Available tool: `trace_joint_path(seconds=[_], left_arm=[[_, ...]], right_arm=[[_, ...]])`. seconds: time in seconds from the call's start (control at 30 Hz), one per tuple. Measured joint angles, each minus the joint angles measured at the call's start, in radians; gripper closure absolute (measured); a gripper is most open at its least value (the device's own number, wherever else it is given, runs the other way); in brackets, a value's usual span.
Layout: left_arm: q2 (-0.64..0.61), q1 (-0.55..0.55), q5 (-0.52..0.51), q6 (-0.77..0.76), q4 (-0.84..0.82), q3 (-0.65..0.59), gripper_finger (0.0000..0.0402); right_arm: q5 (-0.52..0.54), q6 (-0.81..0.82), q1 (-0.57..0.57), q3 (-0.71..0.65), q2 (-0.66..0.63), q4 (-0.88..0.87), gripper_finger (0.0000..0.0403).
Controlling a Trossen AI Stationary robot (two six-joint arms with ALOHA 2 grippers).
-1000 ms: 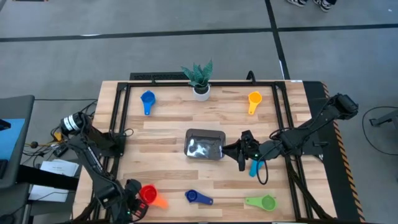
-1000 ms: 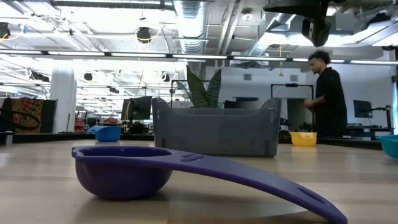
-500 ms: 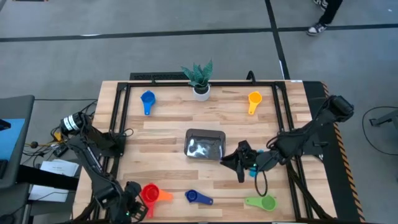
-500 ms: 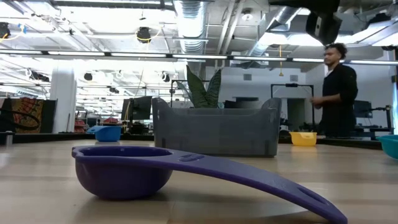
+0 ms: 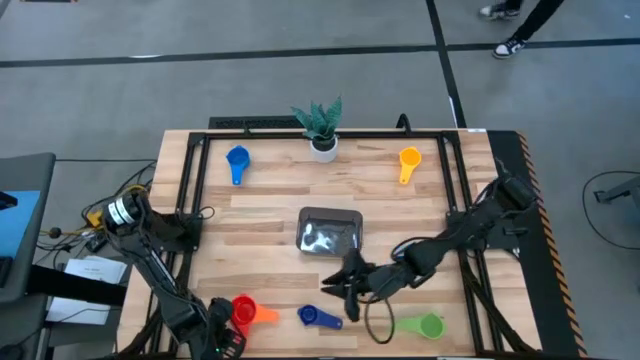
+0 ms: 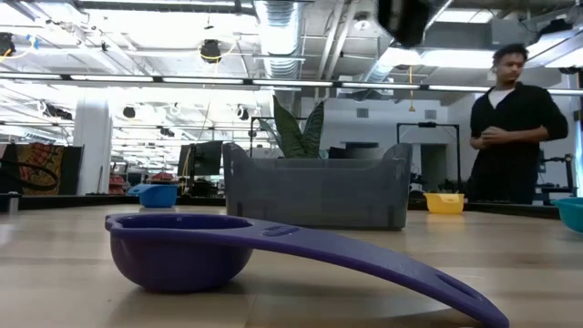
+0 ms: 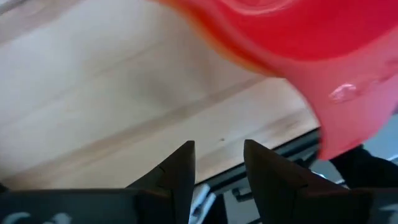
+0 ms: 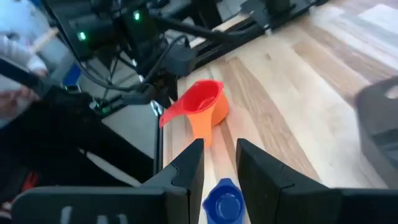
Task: Nest measuring cups in basket
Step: Stack the red measuring cup on top of the orange measuring cup
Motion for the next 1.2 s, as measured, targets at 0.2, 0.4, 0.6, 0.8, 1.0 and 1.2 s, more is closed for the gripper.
trace_joint_path(seconds=[0.2,0.4,0.6,0.8,1.0,1.2], left_arm=[[0.0,0.0,-0.067,0.016,0.004,0.0,0.0277],[0.0,0.0,-0.112,0.027,0.005,0.0,0.0277],[0.001,0.002,-0.096,0.02,0.034,0.0,0.0277],[0.001,0.022,-0.075,0.011,0.147,0.0,0.0277],[0.001,0.042,-0.072,0.01,0.169,0.0,0.0277],[0.001,0.061,-0.075,0.01,0.157,0.0,0.0277]], right_arm=[[-0.119,-0.038,-0.05,0.171,0.155,-0.079,0.0284],[-0.156,-0.061,-0.068,0.356,0.294,-0.173,0.0285],[-0.202,-0.124,-0.09,0.518,0.418,-0.276,0.0285],[-0.261,-0.201,-0.129,0.644,0.528,-0.333,0.0285],[-0.309,-0.267,-0.154,0.708,0.592,-0.351,0.0285],[-0.333,-0.307,-0.165,0.716,0.62,-0.36,0.0285]])
